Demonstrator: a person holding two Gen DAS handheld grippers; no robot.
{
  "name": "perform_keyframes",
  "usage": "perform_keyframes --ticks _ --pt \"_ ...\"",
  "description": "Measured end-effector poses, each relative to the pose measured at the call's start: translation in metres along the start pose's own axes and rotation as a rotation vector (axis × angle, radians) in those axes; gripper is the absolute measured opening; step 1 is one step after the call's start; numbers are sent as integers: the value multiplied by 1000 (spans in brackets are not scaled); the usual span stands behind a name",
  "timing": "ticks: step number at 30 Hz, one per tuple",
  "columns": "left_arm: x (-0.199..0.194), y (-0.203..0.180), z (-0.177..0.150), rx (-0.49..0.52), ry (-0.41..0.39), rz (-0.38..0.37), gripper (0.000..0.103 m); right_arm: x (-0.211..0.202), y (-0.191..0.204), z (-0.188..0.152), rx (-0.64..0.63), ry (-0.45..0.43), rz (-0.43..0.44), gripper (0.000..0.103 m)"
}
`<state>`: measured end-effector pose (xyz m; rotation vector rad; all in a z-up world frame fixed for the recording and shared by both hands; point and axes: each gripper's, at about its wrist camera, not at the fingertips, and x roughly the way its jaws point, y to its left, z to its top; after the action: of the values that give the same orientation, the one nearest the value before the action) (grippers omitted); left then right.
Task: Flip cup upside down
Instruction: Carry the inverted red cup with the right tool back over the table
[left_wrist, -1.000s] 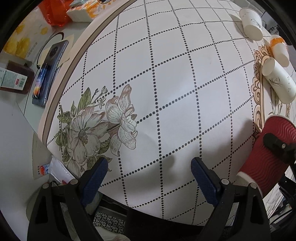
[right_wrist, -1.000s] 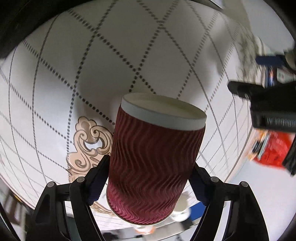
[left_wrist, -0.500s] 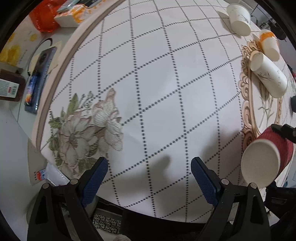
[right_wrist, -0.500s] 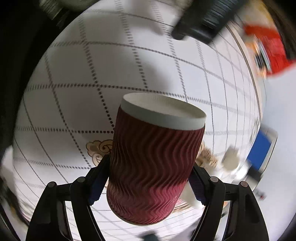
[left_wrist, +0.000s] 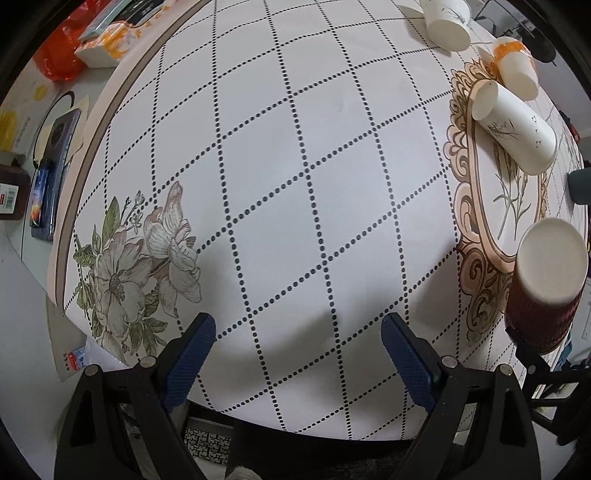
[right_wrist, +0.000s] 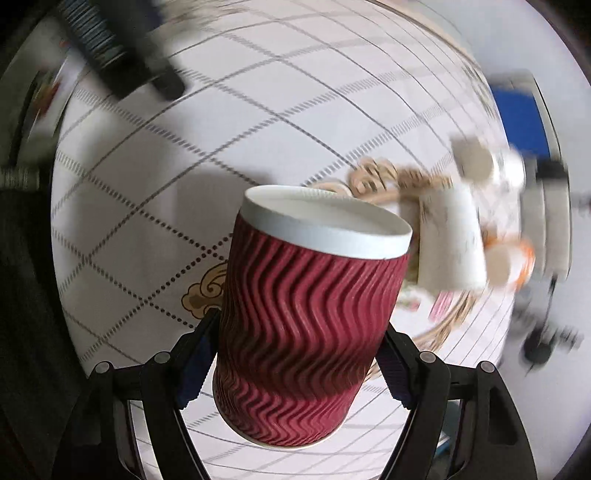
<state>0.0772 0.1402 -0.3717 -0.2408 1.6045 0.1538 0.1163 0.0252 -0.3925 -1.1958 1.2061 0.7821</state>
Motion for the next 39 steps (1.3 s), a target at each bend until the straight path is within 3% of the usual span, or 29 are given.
perform_keyframes --ticks 10,16,21,28,31,39 --pt "-3 -20 3 38 3 -3 92 20 -64 -47 686 35 212 80" --pt "-3 -41 4 74 5 2 92 30 -83 -79 1001 36 333 80" --pt "-1 -53 0 109 5 6 92 33 -79 -93 1091 48 381 80" --pt "-5 -63 -4 137 2 9 92 45 -65 -117 1175 162 584 80" --pt "-6 -70 -5 146 -3 10 92 52 -66 -121 1177 207 622 81" --pt "-10 -70 -9 153 -5 9 92 75 -74 -125 1164 276 606 82"
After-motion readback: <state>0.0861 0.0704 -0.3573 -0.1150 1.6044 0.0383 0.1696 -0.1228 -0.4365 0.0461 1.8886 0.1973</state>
